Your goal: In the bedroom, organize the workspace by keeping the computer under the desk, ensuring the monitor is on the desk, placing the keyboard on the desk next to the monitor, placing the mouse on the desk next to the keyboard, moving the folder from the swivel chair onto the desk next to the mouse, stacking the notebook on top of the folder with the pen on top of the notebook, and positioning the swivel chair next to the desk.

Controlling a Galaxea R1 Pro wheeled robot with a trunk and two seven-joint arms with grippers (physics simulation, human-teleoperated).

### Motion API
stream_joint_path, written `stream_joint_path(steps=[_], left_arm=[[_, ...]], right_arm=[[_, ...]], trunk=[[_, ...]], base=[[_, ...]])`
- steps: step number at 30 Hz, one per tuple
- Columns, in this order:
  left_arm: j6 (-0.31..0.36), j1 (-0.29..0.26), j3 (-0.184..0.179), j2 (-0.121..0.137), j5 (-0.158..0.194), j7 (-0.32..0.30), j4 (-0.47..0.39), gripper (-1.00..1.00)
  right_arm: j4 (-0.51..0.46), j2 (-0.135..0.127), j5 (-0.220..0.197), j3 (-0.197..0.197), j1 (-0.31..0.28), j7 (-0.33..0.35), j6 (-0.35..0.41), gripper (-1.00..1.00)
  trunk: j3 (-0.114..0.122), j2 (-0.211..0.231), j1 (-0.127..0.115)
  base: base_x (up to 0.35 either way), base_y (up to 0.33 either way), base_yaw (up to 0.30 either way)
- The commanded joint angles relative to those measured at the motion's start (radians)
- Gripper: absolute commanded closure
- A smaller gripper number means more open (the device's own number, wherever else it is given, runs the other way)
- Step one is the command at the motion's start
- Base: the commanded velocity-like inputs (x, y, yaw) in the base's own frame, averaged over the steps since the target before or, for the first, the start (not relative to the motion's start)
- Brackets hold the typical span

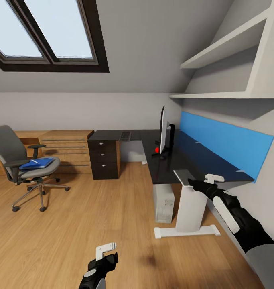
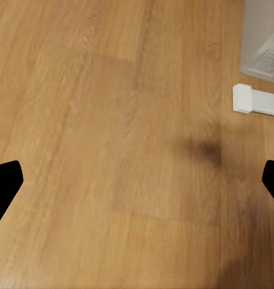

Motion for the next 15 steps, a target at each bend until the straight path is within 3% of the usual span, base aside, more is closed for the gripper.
stream_joint_path(steps=[1, 15], left_arm=[[0.003, -0.001, -0.003, 0.001, 0.008, 0.008, -0.002, -1.00], [0.004, -0.001, -0.002, 0.000, 0.008, 0.008, -0.003, -1.00]], right_arm=[[-0.001, -0.001, -0.010, 0.004, -0.001, -0.010, 0.002, -1.00], [-0.001, -0.001, -0.010, 0.004, -0.001, -0.010, 0.002, -1.00]], trunk=[[-0.004, -0.008, 0.004], [-0.048, -0.106, 0.058]], base=[[0.000, 0.000, 0.000], [0.000, 0.000, 0.000]])
